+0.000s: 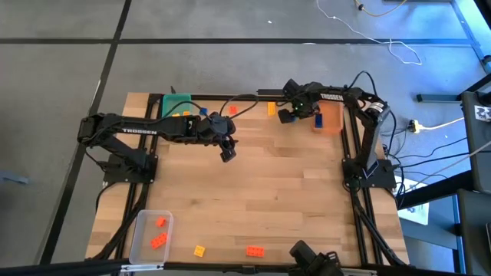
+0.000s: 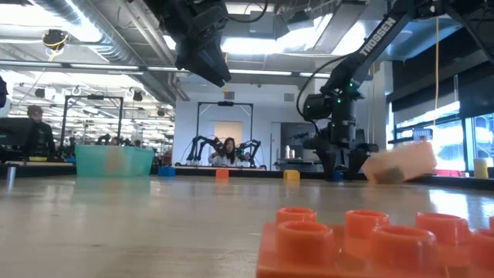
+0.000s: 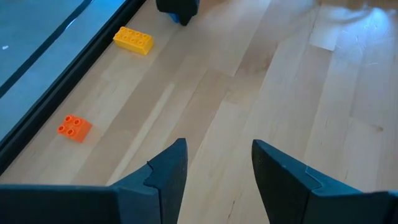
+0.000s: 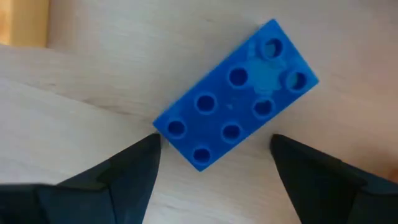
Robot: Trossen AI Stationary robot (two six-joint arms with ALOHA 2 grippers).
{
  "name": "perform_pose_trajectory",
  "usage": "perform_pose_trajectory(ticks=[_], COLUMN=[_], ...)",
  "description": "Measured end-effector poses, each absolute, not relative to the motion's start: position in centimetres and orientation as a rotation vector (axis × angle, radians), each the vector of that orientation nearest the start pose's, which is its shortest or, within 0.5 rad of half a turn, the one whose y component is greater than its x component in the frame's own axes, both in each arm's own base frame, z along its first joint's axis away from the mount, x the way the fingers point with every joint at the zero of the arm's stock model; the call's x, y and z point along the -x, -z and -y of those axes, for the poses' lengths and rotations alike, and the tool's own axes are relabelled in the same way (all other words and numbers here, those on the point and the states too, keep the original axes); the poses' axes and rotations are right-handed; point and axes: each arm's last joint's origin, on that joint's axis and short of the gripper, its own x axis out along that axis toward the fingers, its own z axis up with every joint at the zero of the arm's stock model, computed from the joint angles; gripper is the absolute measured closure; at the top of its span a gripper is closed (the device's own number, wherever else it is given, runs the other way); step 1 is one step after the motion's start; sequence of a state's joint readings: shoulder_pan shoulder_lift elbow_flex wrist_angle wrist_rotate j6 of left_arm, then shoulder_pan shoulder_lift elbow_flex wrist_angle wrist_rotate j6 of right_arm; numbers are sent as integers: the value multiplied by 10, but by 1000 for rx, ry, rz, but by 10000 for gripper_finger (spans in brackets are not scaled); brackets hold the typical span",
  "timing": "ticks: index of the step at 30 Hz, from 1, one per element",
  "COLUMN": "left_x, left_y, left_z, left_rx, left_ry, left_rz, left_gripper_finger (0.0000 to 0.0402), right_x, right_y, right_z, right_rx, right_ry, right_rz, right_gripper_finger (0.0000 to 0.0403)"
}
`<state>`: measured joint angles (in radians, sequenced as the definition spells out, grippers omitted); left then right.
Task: Sort & place blocks by color
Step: Put the blue game piece into the orange bin
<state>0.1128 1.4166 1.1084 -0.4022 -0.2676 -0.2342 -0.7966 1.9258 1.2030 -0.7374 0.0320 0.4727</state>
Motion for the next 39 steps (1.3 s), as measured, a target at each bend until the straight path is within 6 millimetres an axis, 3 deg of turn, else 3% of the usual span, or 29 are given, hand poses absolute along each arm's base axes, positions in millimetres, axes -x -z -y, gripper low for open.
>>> perform_pose_trajectory(ticks=[12, 20, 29, 39], left_x=[-301, -301, -301, -301], left_y=[-285, -285, -285, -285], left_z=[-41, -41, -41, -41], left_rx=[172, 175, 175, 175], left_ry=[-431, -423, -423, -423], left_rz=[-668, -669, -669, -669], left_gripper_finger=[232, 232, 232, 232], right_x=[-239, -242, -265, -266], right_y=[-140, -147, -151, -152], right_z=[246, 245, 247, 250], right_rx=[-928, -992, -1127, -1320], right_ry=[1001, 1078, 1056, 1270], right_rz=[-1251, -1153, -899, -721], right_gripper_finger=[92, 92, 92, 92])
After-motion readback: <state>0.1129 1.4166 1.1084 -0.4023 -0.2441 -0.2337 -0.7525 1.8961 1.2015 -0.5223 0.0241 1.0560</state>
